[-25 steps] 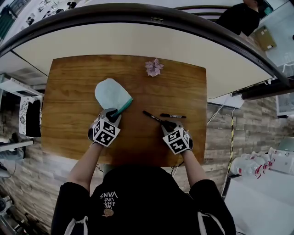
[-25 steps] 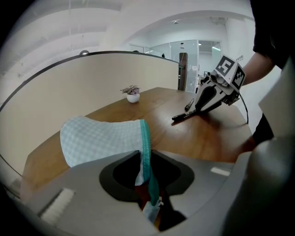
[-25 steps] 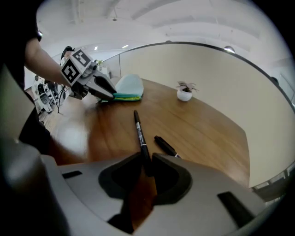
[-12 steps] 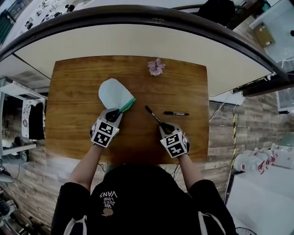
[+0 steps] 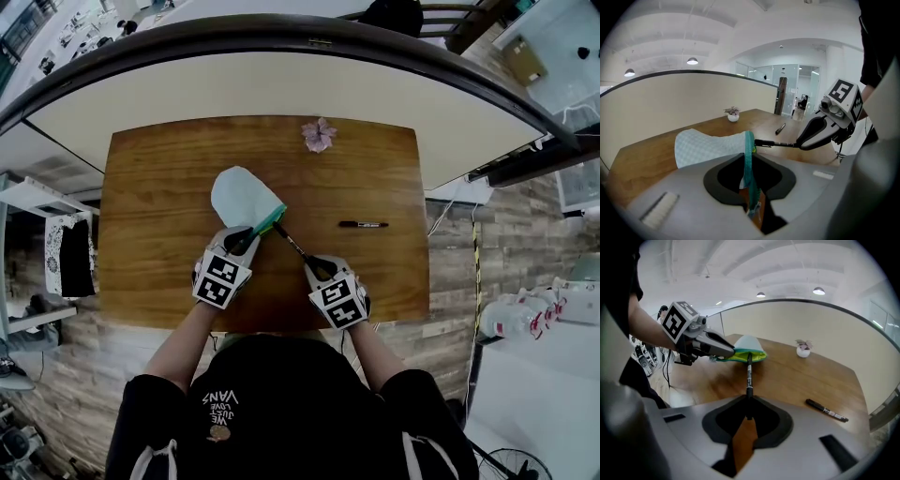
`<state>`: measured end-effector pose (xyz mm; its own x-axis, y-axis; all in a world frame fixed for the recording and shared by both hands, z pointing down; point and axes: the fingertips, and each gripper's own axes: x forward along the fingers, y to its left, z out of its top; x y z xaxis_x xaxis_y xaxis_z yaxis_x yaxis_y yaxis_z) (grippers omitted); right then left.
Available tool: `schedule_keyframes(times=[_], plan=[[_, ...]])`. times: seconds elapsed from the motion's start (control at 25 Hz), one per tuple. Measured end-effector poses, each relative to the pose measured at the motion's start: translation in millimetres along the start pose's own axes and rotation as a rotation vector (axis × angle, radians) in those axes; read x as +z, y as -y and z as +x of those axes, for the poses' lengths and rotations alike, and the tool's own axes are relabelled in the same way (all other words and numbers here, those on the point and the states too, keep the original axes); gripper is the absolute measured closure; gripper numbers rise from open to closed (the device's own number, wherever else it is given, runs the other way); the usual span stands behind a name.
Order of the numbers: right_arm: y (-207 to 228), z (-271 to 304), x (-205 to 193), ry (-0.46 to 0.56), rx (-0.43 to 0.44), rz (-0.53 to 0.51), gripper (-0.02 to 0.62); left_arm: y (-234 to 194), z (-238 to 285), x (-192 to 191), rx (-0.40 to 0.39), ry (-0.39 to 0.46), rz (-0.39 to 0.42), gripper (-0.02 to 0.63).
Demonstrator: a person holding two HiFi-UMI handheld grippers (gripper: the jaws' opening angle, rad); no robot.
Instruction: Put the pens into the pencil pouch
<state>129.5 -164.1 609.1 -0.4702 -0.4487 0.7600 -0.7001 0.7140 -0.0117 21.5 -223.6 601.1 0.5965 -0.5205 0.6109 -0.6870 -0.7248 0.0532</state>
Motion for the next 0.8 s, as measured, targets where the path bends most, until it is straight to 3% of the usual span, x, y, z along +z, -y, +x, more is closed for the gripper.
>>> schedule_keyframes(times=[0.36, 0.64, 0.8], plan=[[-17.6, 1.8, 24.2, -0.002, 0.005, 0.117, 0.541, 27.8, -15.1, -2.3, -0.104, 0.032, 0.021, 0.551], [-17.7, 4.4, 55.8, 0.037, 0.098, 0.364, 0.541, 38.4, -24.6, 2.1, -0.161, 0.073, 0.003, 0.551], [-12.5, 8.8, 86.9, 0.109, 0.160, 0.511, 0.541, 41.2, -33.3, 19.1, -0.199, 0.153, -0.098, 0.552]])
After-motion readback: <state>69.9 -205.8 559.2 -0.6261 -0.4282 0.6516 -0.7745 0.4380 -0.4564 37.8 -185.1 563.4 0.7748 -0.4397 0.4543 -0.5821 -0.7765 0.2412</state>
